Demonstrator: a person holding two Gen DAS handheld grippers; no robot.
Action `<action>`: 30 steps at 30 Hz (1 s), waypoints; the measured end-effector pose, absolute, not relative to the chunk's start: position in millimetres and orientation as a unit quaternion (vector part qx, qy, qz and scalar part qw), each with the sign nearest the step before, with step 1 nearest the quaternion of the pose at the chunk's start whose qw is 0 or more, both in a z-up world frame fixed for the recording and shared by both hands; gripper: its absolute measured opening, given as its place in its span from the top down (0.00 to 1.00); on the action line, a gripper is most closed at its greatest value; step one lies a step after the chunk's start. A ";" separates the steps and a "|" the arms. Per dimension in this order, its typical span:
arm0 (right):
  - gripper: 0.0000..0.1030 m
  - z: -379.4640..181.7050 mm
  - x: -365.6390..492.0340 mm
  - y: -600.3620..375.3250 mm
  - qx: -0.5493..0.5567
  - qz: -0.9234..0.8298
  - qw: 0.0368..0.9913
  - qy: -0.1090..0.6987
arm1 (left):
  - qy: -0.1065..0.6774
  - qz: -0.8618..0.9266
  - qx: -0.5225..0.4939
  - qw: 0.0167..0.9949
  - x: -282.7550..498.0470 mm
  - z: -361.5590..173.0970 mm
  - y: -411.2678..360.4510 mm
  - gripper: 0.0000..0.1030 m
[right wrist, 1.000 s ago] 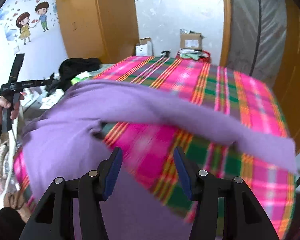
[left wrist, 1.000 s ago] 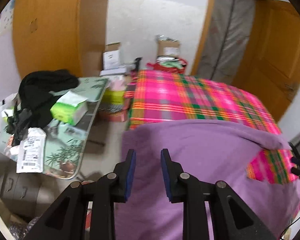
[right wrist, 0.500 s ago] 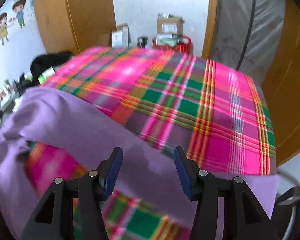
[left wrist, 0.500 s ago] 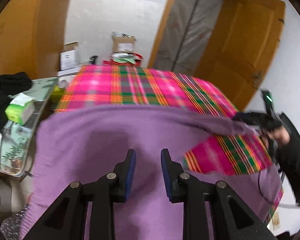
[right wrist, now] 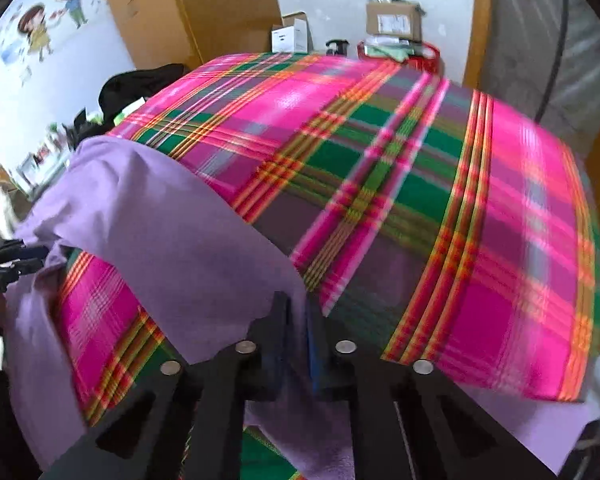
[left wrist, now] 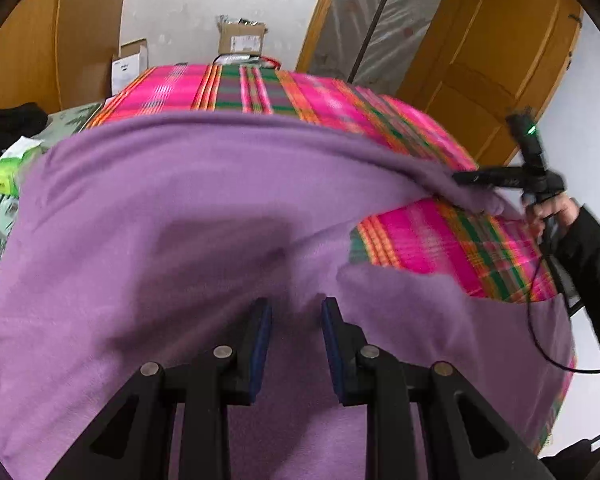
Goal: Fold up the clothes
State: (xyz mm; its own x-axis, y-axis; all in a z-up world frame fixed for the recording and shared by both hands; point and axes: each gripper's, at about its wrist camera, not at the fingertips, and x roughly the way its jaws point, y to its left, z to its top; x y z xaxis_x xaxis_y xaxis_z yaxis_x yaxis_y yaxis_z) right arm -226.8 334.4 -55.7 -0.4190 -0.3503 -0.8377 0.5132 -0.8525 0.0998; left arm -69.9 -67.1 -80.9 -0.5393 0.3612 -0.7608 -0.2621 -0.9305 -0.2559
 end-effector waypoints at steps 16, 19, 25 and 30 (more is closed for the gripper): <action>0.69 5.3 -261.3 421.1 0.393 -0.914 0.090 -0.046 | -0.046 0.889 -0.424 0.170 -58.5 -83.6 -63.1 0.74; 0.67 -1.8 -222.7 481.1 0.394 -0.913 0.031 -0.103 | -0.037 0.889 -0.424 0.166 -62.2 -82.6 -60.0 0.74; 0.66 -50.1 -154.8 577.0 0.422 -0.875 -0.028 -0.235 | -0.038 0.890 -0.424 0.166 -63.7 -83.1 -59.7 0.73; 0.65 -64.2 -138.6 590.9 0.396 -0.862 0.004 -0.317 | -0.031 0.890 -0.424 0.163 -63.6 -83.4 -57.5 0.73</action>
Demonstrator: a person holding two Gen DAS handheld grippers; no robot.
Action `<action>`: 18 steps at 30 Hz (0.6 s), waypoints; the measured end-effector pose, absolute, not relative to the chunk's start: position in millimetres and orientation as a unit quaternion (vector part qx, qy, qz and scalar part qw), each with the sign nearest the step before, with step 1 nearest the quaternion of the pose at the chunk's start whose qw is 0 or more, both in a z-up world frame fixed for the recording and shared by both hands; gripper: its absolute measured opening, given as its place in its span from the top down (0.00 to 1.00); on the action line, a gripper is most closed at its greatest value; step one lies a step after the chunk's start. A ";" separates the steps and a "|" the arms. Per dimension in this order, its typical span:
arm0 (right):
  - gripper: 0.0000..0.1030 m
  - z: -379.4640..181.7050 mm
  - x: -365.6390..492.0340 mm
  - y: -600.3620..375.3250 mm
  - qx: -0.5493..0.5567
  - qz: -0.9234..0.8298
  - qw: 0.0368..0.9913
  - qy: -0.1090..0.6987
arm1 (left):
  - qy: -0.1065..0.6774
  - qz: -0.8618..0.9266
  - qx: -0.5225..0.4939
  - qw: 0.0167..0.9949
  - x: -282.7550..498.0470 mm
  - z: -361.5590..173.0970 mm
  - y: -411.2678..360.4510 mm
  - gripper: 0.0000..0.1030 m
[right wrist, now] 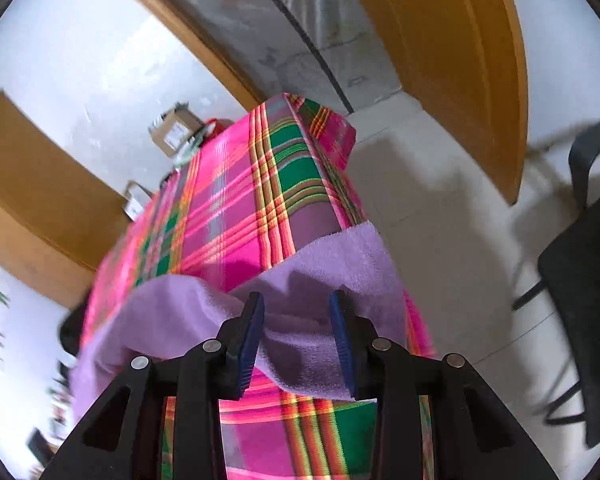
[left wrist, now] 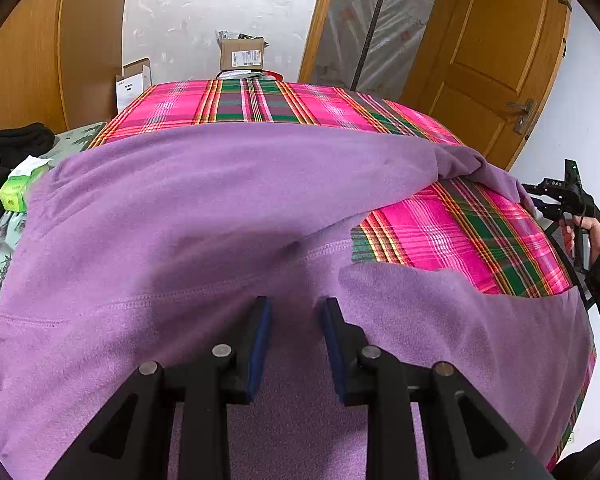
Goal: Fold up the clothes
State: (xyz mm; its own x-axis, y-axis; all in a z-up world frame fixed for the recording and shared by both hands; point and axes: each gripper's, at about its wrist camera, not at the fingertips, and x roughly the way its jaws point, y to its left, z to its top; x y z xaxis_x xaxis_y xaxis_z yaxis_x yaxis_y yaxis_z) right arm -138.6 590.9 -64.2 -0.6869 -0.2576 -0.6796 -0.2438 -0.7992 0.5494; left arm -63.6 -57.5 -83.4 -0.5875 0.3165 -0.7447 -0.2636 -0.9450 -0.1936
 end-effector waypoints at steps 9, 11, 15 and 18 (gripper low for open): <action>0.59 -54.3 -88.9 581.1 0.397 -0.894 -0.007 -0.206 | -0.028 0.891 -0.424 0.161 -63.6 -83.7 -56.9 0.73; 0.59 -54.0 -85.7 559.2 0.412 -0.903 -0.002 -0.121 | -0.029 0.891 -0.424 0.161 -63.5 -83.8 -57.4 0.73; 0.59 -59.4 -93.9 526.0 0.417 -0.909 0.003 0.005 | -0.027 0.891 -0.424 0.160 -63.2 -83.8 -56.7 0.73; 0.59 -65.9 -109.8 519.4 0.419 -0.906 -0.006 0.059 | -0.020 0.892 -0.424 0.156 -63.1 -83.7 -53.8 0.73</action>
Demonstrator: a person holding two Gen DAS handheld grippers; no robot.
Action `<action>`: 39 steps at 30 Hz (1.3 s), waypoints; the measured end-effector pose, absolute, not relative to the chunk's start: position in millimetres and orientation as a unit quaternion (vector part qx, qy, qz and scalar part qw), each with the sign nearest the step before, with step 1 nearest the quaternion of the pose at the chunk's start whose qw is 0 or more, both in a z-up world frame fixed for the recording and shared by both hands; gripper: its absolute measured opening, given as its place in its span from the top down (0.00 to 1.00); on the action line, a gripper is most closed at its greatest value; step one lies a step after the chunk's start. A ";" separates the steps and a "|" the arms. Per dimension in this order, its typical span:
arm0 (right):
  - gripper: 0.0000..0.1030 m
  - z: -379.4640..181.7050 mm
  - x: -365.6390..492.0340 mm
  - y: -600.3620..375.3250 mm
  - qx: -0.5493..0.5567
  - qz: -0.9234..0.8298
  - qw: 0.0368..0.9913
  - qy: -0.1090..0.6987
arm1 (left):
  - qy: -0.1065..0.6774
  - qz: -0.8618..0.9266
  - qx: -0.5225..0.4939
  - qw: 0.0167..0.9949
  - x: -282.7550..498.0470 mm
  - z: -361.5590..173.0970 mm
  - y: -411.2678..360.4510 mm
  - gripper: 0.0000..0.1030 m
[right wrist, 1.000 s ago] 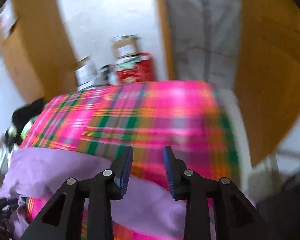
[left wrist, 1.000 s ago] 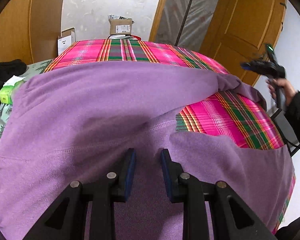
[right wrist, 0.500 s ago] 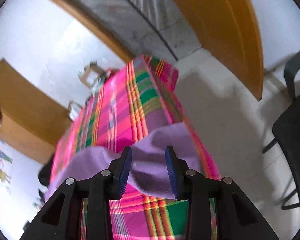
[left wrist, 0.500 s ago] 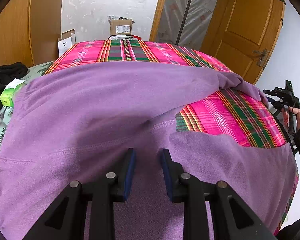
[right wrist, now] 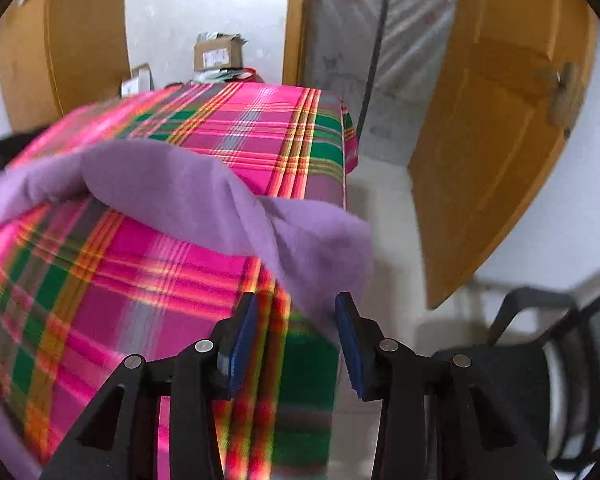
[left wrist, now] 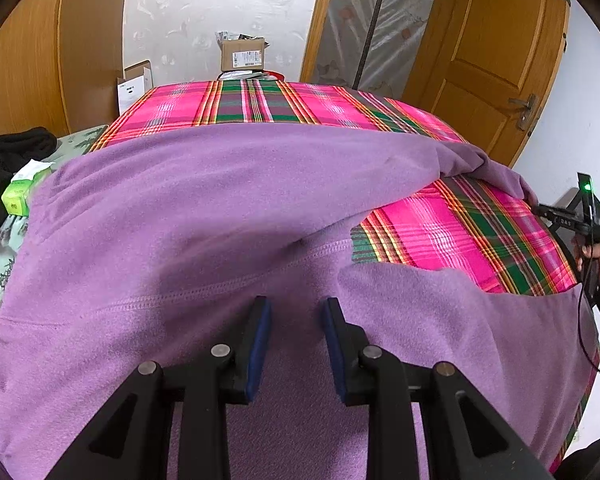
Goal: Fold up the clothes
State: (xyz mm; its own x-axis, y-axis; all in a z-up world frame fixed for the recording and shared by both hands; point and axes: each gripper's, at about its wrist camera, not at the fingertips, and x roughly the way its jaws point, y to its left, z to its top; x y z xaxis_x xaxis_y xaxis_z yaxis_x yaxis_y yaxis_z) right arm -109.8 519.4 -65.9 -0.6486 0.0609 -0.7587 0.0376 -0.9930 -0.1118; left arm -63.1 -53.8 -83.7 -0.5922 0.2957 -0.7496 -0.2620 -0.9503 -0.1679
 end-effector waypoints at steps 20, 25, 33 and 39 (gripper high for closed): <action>0.97 106.0 -174.0 578.2 -0.417 0.908 0.004 0.028 | -0.073 0.886 -0.423 0.174 -65.0 -84.7 -67.9 0.73; 0.92 66.6 -273.6 583.4 -0.482 0.875 0.030 0.042 | -0.065 0.888 -0.423 0.170 -61.9 -84.2 -65.4 0.73; 0.68 16.1 -316.2 566.5 -0.459 0.884 0.052 0.072 | -0.060 0.888 -0.424 0.168 -62.9 -83.8 -64.6 0.73; 0.61 15.9 -265.3 603.7 -0.346 0.920 0.058 0.175 | -0.072 0.886 -0.424 0.173 -64.1 -84.2 -68.3 0.73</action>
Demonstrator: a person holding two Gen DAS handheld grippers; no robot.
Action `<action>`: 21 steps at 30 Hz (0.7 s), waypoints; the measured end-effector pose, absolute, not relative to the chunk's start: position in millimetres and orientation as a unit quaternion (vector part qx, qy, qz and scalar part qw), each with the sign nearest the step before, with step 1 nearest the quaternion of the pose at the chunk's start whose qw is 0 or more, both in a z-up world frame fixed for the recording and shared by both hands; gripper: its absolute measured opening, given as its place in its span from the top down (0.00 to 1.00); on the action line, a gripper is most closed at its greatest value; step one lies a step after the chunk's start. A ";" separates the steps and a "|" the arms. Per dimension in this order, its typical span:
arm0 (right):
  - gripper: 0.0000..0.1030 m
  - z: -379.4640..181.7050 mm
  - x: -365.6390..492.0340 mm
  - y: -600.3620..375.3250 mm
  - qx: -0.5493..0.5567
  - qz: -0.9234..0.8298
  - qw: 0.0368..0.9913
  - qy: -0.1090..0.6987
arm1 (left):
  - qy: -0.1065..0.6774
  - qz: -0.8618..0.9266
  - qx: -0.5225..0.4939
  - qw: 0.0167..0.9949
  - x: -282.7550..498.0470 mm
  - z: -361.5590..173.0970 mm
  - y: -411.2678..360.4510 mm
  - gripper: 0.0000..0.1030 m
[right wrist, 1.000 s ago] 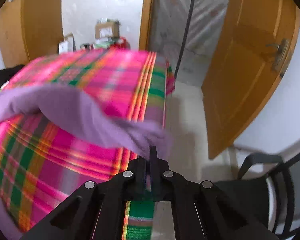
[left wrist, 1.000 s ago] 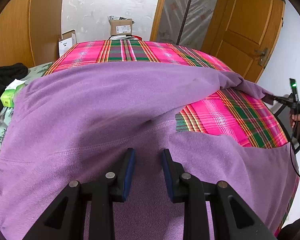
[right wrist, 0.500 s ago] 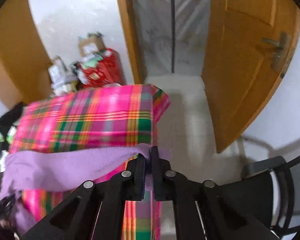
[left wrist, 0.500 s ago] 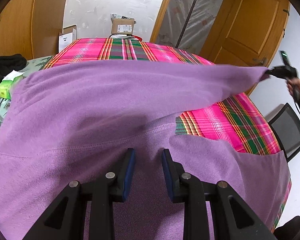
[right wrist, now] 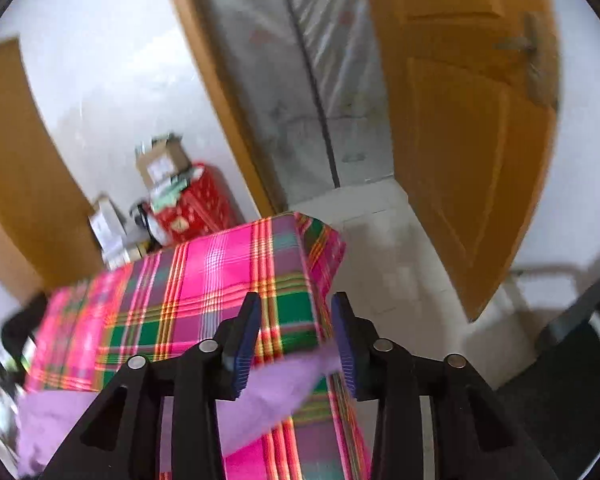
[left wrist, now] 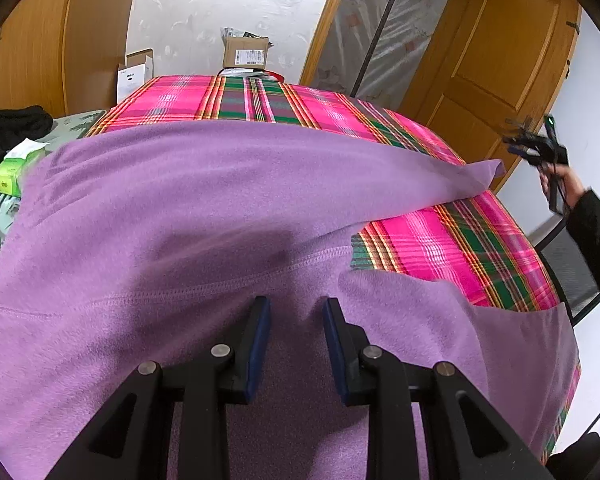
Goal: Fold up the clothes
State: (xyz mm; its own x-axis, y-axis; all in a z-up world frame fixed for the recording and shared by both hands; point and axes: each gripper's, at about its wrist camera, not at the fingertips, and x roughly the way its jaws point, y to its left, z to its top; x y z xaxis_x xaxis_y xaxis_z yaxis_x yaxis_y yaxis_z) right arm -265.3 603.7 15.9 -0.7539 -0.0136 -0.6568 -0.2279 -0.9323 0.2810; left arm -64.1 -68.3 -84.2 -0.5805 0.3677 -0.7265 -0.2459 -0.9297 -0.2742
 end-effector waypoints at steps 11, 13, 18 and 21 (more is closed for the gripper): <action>0.63 -73.1 -265.5 577.1 -0.425 0.863 -0.059 0.265 | -0.060 0.888 -0.424 0.167 -64.0 -83.9 -63.6 0.73; 0.66 -71.4 -287.8 563.8 -0.425 0.864 -0.071 0.262 | -0.056 0.889 -0.424 0.165 -63.9 -83.7 -62.5 0.73; 0.66 -44.7 -344.0 533.6 -0.403 0.878 -0.091 0.244 | -0.048 0.890 -0.424 0.161 -63.5 -83.5 -60.5 0.73; 0.65 -29.7 -354.8 522.5 -0.394 0.889 -0.078 0.220 | -0.048 0.890 -0.424 0.161 -63.6 -83.5 -60.2 0.73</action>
State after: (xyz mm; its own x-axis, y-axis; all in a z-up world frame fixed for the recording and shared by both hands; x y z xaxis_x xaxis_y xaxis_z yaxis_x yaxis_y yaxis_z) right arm -354.8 522.5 -29.7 -0.6774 -0.3131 -0.6657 -0.0341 -0.8905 0.4536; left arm -63.6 -60.2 -83.5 -0.5877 0.3275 -0.7398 -0.2462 -0.9434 -0.2221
